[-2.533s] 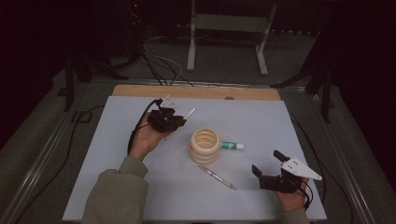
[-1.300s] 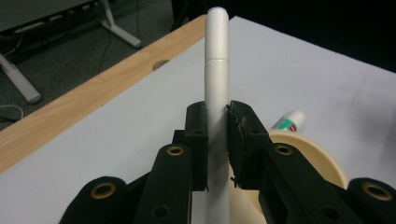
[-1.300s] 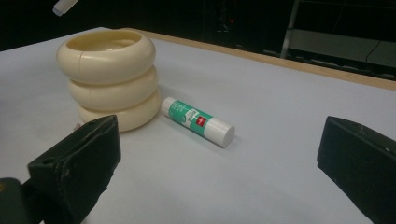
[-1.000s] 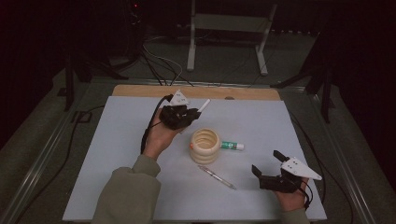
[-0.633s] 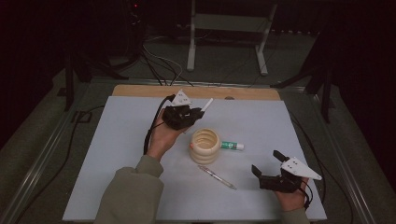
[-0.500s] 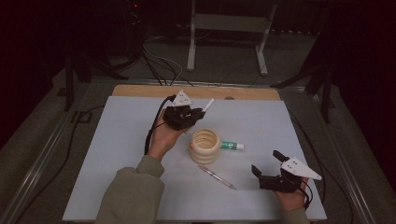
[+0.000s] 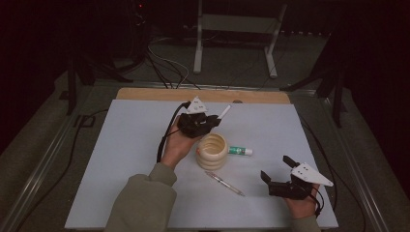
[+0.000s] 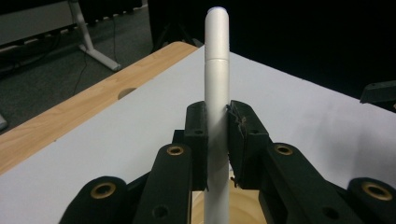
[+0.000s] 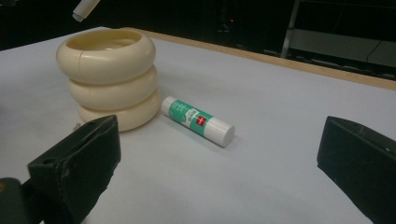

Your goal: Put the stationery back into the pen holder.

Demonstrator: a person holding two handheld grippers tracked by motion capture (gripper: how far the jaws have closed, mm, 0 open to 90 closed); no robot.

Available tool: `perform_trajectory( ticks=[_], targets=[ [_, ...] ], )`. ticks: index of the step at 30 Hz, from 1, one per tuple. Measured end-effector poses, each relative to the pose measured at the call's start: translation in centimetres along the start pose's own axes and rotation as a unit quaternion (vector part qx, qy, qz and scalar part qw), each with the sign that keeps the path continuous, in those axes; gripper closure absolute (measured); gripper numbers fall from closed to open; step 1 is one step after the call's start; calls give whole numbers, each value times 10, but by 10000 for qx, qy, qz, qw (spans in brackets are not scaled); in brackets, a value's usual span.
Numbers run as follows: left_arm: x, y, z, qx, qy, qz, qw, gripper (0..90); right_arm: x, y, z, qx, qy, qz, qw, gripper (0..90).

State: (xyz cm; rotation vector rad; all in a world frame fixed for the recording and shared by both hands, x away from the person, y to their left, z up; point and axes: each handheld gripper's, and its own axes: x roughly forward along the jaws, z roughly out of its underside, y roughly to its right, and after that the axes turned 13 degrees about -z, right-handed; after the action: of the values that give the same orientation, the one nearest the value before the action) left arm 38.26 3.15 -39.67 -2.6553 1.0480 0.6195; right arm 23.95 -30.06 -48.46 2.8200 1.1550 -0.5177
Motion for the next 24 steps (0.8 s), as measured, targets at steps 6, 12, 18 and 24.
perform_trajectory(
  ticks=[6,12,18,24],
  targets=[
    [3,5,2,-5,26,56,10000,793,0,0,0,-8,2,0,10000,2],
    [9,9,7,10,-26,135,9999,793,0,0,0,-4,-1,4,10000,2],
    [13,12,11,-25,-24,194,9998,793,0,0,0,-9,-1,5,10000,2],
    [15,13,15,-16,-24,195,9998,792,0,0,0,-6,-3,9,10000,2]
  ],
)
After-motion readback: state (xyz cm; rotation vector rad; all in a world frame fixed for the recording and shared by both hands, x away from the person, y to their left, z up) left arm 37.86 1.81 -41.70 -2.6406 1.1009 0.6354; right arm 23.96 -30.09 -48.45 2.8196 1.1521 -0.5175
